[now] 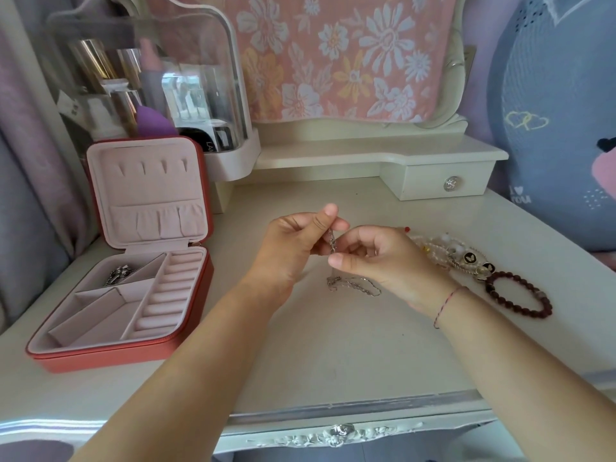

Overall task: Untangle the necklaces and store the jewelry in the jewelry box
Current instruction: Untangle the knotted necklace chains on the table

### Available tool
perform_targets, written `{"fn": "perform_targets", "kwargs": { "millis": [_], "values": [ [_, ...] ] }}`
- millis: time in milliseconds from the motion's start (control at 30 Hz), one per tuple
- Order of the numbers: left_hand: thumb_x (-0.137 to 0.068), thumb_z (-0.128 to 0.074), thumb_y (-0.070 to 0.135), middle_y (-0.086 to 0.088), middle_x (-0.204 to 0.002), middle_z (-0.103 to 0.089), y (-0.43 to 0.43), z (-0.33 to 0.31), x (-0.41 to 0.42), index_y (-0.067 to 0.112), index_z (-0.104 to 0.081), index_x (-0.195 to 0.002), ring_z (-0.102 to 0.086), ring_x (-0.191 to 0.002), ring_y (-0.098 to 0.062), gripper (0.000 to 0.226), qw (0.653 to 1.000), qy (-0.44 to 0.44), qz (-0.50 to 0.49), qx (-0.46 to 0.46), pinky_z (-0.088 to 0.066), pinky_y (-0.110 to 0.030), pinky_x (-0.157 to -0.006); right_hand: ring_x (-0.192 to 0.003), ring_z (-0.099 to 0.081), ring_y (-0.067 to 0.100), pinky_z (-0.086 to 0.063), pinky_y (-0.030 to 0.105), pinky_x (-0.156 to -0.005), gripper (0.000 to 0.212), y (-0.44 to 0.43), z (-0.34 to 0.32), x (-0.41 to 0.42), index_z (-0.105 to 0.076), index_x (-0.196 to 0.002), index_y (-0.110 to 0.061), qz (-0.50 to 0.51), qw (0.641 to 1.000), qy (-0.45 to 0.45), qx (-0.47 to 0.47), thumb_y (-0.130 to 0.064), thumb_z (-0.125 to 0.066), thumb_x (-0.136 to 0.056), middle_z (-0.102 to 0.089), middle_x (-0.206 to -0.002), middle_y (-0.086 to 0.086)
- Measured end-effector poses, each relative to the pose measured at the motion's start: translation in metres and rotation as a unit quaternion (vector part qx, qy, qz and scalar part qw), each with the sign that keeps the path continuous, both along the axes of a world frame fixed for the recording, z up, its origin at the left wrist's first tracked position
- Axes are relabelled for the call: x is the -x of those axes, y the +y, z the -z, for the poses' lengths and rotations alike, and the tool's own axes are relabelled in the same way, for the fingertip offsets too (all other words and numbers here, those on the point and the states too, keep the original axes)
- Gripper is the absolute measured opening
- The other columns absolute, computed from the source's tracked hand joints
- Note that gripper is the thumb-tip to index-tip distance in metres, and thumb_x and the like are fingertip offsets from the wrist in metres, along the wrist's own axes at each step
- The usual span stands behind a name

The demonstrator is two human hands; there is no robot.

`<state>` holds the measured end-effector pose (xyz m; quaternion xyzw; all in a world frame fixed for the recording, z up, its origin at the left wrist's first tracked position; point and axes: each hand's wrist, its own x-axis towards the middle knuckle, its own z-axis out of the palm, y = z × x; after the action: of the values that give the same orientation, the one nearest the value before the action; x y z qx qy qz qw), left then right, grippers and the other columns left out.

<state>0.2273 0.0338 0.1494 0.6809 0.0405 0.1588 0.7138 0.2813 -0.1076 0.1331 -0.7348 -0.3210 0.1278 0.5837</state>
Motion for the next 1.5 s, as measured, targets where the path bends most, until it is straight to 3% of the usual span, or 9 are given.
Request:
{"fn": "perform_targets", "kwargs": {
  "millis": [133,300,433,533,667,933,1100,1367,1500],
  "values": [
    [-0.091,-0.059,0.025,0.007,-0.054,-0.059,-0.001,0.001,0.000,0.005,-0.070,-0.076,-0.053,-0.048,-0.008,0.027,1.000,0.003,-0.001,0.000,-0.048,-0.015,-0.054,-0.063,-0.055,0.002,-0.045,0.014,-0.065,0.015,0.001,0.001,0.002,-0.064,-0.074,-0.017,0.022,0.999,-0.043,0.013,-0.023,-0.077,-0.079,-0.063,-0.069,-0.009],
    [-0.093,-0.057,0.031,0.000,-0.065,-0.062,0.002,0.003,-0.003,0.011,-0.071,-0.077,-0.058,-0.057,-0.011,0.030,1.000,0.012,-0.015,0.006,-0.051,-0.017,-0.062,-0.068,-0.059,0.009,-0.047,0.021,-0.070,0.012,-0.003,-0.002,-0.002,-0.070,-0.080,-0.017,0.032,0.997,-0.055,-0.034,-0.017,-0.064,-0.090,-0.068,-0.072,0.002],
    [-0.093,-0.051,0.044,-0.006,-0.081,-0.070,-0.001,0.003,-0.002,0.010,-0.069,-0.093,-0.066,-0.070,-0.014,0.039,0.996,0.067,0.052,0.022,-0.055,-0.022,-0.069,-0.066,-0.056,0.011,-0.041,0.018,-0.059,0.013,-0.005,-0.009,-0.003,-0.069,-0.078,-0.014,0.021,0.993,0.029,-0.114,-0.022,-0.061,-0.083,-0.064,-0.070,0.001],
    [-0.079,-0.054,0.052,-0.007,-0.084,-0.070,-0.002,0.003,-0.001,0.010,-0.068,-0.100,-0.069,-0.072,-0.017,0.049,0.993,0.081,0.088,0.013,-0.055,-0.024,-0.069,-0.060,-0.053,0.013,-0.040,0.022,-0.057,0.011,-0.007,-0.011,-0.006,-0.066,-0.080,-0.010,0.006,0.977,0.110,-0.185,-0.016,-0.060,-0.087,-0.061,-0.068,0.002],
    [-0.072,-0.064,0.042,0.000,-0.078,-0.073,-0.003,0.005,0.000,0.016,-0.068,-0.091,-0.070,-0.073,-0.014,0.032,0.988,0.076,0.134,-0.023,-0.054,-0.030,-0.084,-0.058,-0.052,0.014,-0.042,0.022,-0.057,0.015,-0.011,-0.016,-0.006,-0.064,-0.087,-0.008,-0.008,0.956,0.179,-0.231,-0.021,-0.057,-0.083,-0.060,-0.064,0.001],
    [-0.063,-0.074,0.026,0.005,-0.080,-0.073,-0.001,0.008,-0.001,0.018,-0.067,-0.087,-0.068,-0.076,-0.008,0.027,0.988,0.047,0.145,-0.026,-0.050,-0.022,-0.078,-0.059,-0.056,0.010,-0.044,0.018,-0.056,0.028,-0.014,-0.017,-0.005,-0.068,-0.088,-0.010,-0.017,0.951,0.188,-0.243,-0.026,-0.071,-0.065,-0.066,-0.070,0.002],
    [-0.063,-0.075,0.027,0.006,-0.080,-0.072,-0.001,0.008,0.000,0.020,-0.071,-0.085,-0.066,-0.075,-0.007,0.023,0.990,0.044,0.131,-0.038,-0.047,-0.022,-0.079,-0.064,-0.060,0.010,-0.046,0.019,-0.063,0.019,-0.016,-0.016,-0.008,-0.064,-0.091,-0.012,-0.001,0.956,0.182,-0.231,-0.015,-0.065,-0.072,-0.068,-0.074,0.001],
    [-0.081,-0.071,0.018,0.006,-0.071,-0.070,0.000,0.010,-0.001,0.020,-0.072,-0.082,-0.064,-0.071,-0.005,0.003,0.992,0.057,0.106,-0.045,-0.044,-0.025,-0.079,-0.072,-0.064,0.009,-0.044,0.021,-0.070,0.019,-0.016,-0.015,-0.007,-0.065,-0.091,-0.015,0.017,0.965,0.156,-0.209,-0.017,-0.065,-0.072,-0.072,-0.078,0.001],
    [-0.086,-0.067,0.017,0.008,-0.080,-0.070,0.002,0.011,-0.002,0.019,-0.069,-0.089,-0.063,-0.080,-0.004,0.004,0.992,0.053,0.102,-0.043,-0.045,-0.022,-0.079,-0.071,-0.064,0.011,-0.046,0.019,-0.067,0.018,-0.016,-0.015,-0.007,-0.065,-0.090,-0.014,0.017,0.963,0.158,-0.217,-0.016,-0.065,-0.072,-0.072,-0.078,0.001]
  ]
}}
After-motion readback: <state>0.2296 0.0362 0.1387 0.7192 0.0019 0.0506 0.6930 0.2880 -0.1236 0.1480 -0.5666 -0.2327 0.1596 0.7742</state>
